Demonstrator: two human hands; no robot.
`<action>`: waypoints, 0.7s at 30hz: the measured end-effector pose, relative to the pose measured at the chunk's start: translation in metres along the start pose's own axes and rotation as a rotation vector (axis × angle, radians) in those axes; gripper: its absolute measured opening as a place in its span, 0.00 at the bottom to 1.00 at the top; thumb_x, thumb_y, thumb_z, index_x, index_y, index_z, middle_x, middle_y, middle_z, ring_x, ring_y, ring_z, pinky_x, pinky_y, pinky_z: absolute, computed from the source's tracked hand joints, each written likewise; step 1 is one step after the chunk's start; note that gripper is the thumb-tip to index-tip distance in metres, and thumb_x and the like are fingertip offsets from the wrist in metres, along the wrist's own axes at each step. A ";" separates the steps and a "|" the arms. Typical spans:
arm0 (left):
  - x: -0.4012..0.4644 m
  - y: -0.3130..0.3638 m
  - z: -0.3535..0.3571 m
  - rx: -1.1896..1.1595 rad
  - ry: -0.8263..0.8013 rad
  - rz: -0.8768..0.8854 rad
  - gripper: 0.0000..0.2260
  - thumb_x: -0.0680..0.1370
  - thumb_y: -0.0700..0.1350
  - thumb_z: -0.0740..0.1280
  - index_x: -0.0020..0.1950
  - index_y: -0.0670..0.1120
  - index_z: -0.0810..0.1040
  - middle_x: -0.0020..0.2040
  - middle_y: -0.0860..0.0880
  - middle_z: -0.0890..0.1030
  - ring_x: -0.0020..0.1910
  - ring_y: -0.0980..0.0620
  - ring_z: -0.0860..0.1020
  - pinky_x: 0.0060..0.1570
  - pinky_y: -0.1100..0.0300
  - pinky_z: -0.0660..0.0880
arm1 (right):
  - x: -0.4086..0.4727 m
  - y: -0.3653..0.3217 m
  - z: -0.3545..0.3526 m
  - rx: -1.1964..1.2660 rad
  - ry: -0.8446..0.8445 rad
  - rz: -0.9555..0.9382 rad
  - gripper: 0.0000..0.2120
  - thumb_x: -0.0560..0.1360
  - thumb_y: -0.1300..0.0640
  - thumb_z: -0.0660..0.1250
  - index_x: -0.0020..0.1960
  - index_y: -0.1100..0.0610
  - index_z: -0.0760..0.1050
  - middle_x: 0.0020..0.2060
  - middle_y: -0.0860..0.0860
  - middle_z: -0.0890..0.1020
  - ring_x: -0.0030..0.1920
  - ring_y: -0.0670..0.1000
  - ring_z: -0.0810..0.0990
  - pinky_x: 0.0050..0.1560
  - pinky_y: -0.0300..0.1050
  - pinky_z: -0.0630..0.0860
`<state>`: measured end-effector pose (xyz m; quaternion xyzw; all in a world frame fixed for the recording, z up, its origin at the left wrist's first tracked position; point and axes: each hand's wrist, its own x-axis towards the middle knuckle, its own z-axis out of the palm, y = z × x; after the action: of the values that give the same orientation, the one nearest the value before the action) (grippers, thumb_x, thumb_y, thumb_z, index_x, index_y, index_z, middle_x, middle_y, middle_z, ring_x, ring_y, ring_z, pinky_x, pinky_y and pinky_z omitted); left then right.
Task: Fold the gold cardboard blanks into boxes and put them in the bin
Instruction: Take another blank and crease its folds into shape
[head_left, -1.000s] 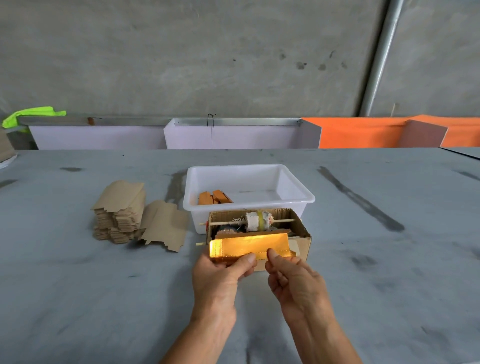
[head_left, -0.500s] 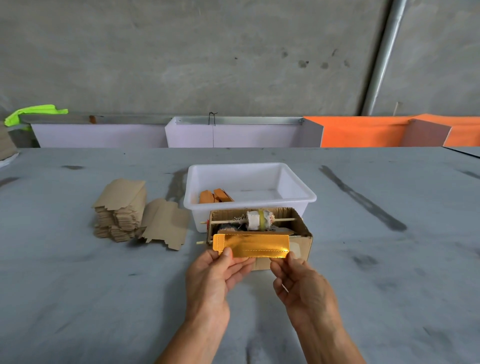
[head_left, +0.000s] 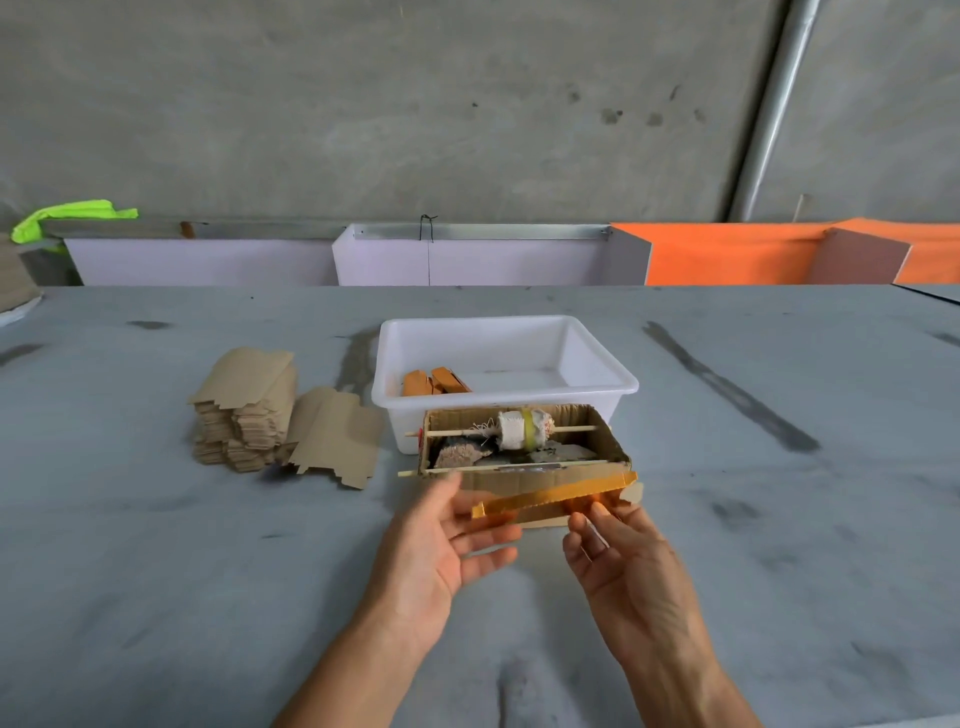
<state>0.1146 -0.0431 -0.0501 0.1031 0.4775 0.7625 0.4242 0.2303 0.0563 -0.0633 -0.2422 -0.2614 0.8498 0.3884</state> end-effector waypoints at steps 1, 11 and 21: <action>0.001 0.001 0.001 0.027 0.009 -0.026 0.10 0.78 0.43 0.63 0.43 0.36 0.77 0.37 0.37 0.81 0.31 0.45 0.81 0.28 0.58 0.79 | -0.001 0.000 -0.002 -0.024 -0.015 -0.009 0.06 0.66 0.67 0.65 0.40 0.58 0.76 0.33 0.53 0.81 0.30 0.48 0.79 0.30 0.39 0.78; 0.006 -0.002 0.003 0.178 0.019 -0.100 0.10 0.72 0.25 0.64 0.39 0.38 0.76 0.29 0.45 0.81 0.27 0.53 0.80 0.29 0.64 0.78 | -0.011 0.010 -0.010 -0.162 -0.091 0.035 0.09 0.63 0.68 0.68 0.44 0.64 0.80 0.37 0.56 0.83 0.34 0.50 0.83 0.32 0.38 0.79; 0.005 -0.004 0.006 0.404 0.079 0.063 0.10 0.69 0.29 0.72 0.44 0.42 0.80 0.33 0.49 0.83 0.31 0.55 0.80 0.31 0.63 0.75 | -0.013 0.018 -0.005 -0.274 -0.085 0.020 0.06 0.63 0.66 0.69 0.39 0.63 0.83 0.36 0.58 0.84 0.33 0.49 0.83 0.33 0.37 0.79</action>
<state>0.1166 -0.0346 -0.0516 0.1709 0.6335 0.6675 0.3520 0.2319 0.0371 -0.0759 -0.2594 -0.3889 0.8193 0.3318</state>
